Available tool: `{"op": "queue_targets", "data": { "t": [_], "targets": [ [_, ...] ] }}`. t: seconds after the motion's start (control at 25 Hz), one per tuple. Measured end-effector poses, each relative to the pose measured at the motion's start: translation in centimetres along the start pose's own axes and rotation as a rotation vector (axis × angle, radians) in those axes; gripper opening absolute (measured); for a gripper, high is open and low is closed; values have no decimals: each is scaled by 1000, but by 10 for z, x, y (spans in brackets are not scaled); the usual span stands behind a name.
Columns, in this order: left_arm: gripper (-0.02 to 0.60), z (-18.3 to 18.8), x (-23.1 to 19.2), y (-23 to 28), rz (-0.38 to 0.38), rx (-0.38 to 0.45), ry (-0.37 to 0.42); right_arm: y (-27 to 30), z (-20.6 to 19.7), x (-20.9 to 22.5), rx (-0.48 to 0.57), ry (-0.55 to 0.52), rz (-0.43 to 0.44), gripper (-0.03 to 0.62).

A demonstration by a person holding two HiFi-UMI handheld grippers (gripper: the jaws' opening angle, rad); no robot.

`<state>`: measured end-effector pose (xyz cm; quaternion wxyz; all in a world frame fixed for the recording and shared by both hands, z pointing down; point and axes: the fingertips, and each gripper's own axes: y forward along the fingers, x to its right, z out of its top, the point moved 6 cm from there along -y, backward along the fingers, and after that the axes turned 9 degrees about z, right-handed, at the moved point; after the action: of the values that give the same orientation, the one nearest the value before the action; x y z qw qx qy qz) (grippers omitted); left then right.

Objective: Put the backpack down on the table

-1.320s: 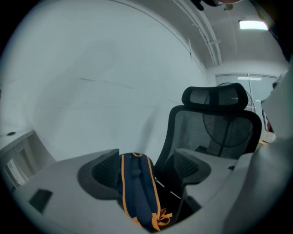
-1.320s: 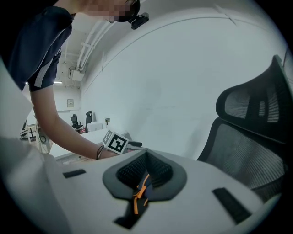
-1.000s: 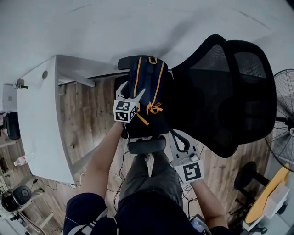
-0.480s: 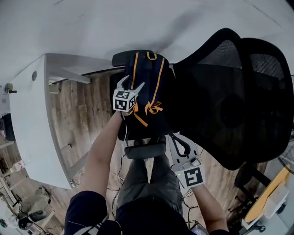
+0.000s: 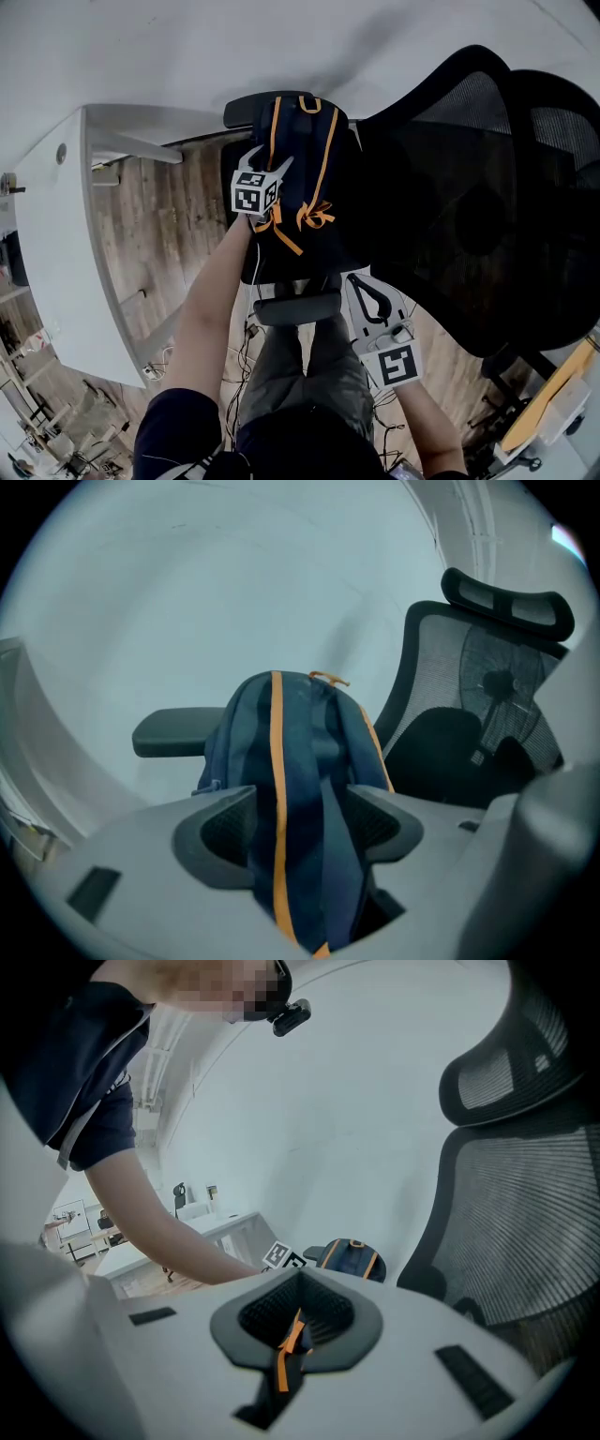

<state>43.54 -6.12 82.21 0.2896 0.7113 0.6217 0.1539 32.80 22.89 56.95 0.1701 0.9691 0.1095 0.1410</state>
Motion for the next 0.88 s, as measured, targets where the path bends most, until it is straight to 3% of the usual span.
{"op": "queue_targets", "data": {
  "t": [0.16, 0.4, 0.6, 0.88],
  "targets": [
    [276, -3, 1, 9, -21, -17, -3, 0, -5, 1, -7, 4, 3, -2],
    [159, -8, 6, 19, -38, -31, 15, -2, -14, 3, -22, 16, 0, -2],
    [127, -11, 5, 23, -52, -27, 18, -3, -21, 3, -31, 28, 2, -2],
    [23, -12, 4, 24, -46, -15, 37, -4, -27, 2, -39, 43, 8, -2]
  ]
}}
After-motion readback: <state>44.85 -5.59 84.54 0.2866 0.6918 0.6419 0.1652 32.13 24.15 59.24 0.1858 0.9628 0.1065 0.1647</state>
